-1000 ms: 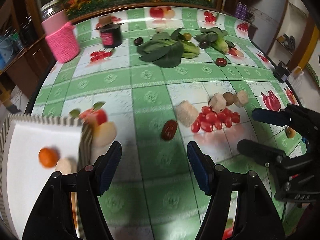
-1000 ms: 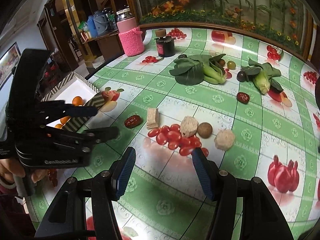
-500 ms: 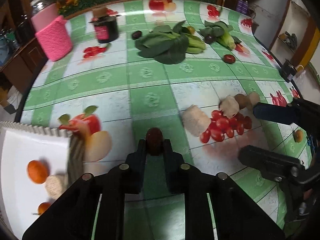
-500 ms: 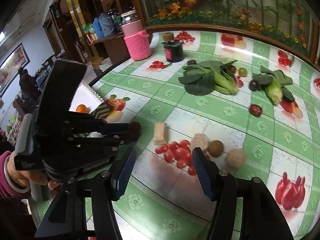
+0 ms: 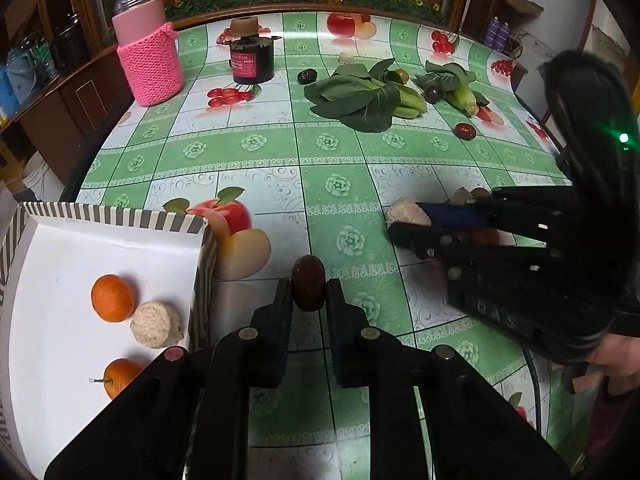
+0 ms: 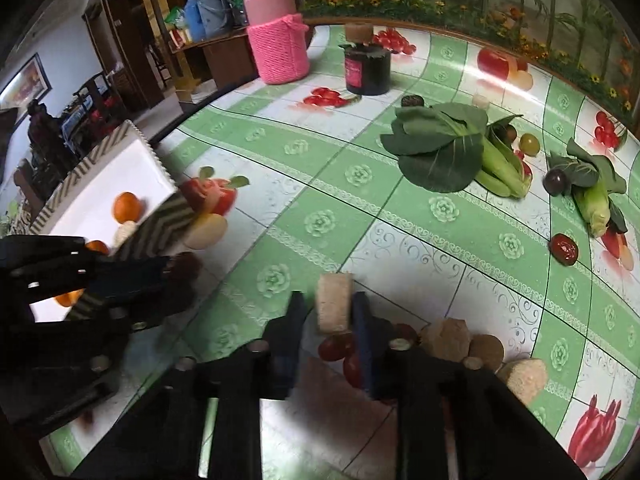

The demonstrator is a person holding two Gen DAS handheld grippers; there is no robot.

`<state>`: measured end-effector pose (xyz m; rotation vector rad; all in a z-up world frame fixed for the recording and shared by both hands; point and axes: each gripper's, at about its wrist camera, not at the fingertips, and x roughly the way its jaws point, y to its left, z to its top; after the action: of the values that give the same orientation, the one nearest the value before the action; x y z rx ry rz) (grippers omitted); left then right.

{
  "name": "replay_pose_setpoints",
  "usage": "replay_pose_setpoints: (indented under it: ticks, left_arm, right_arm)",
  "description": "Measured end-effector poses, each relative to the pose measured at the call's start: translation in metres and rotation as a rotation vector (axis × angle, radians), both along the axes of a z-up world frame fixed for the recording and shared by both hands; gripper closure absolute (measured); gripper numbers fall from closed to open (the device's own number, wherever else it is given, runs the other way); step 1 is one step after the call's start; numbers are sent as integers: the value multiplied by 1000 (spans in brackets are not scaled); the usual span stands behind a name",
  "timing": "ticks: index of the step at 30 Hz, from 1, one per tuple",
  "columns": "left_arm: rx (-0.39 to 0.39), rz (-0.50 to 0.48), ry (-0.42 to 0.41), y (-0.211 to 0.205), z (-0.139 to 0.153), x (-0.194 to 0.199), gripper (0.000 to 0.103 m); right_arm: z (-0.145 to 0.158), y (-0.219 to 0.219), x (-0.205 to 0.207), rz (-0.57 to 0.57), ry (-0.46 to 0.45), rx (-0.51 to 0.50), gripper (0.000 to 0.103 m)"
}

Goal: Organize fruits
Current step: 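Grasp a red date with the left tool while the right tool grasps a beige cake, then carry the date and cake over the tray and release both inside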

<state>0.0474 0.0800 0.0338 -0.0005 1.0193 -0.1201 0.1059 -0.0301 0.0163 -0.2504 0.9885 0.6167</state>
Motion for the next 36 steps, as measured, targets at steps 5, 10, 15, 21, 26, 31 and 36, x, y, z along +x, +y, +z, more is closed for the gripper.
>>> replay_pose_setpoints:
  ticks: [5,10,15,21,26,31,36]
  left_arm:
    - [-16,15,-2,7,1,-5,89]
    - [-35,19,-21,14,11,-18,89]
    - [-48,38,-37,30,20,-33,89]
    - [-28,89,-63,62,31,-55,89]
    - [-4,161,-70,98,34,-68,89]
    - [11,236,-70,136,33,-79,89]
    - [26,284,-52,165,23,-83,89]
  right_arm:
    - [5,-9,-9,-3,-4,50,83]
    - [20,-16,-27,-8,-8,112,84]
    - [39,-4,-51,34,-25,161,84]
    - [52,28,-71,96,-43,172,84]
    - [54,58,-82,143,-37,174,84]
    - [54,88,-86,185,-28,174,84]
    - [48,117,-83,217,-5,180,84]
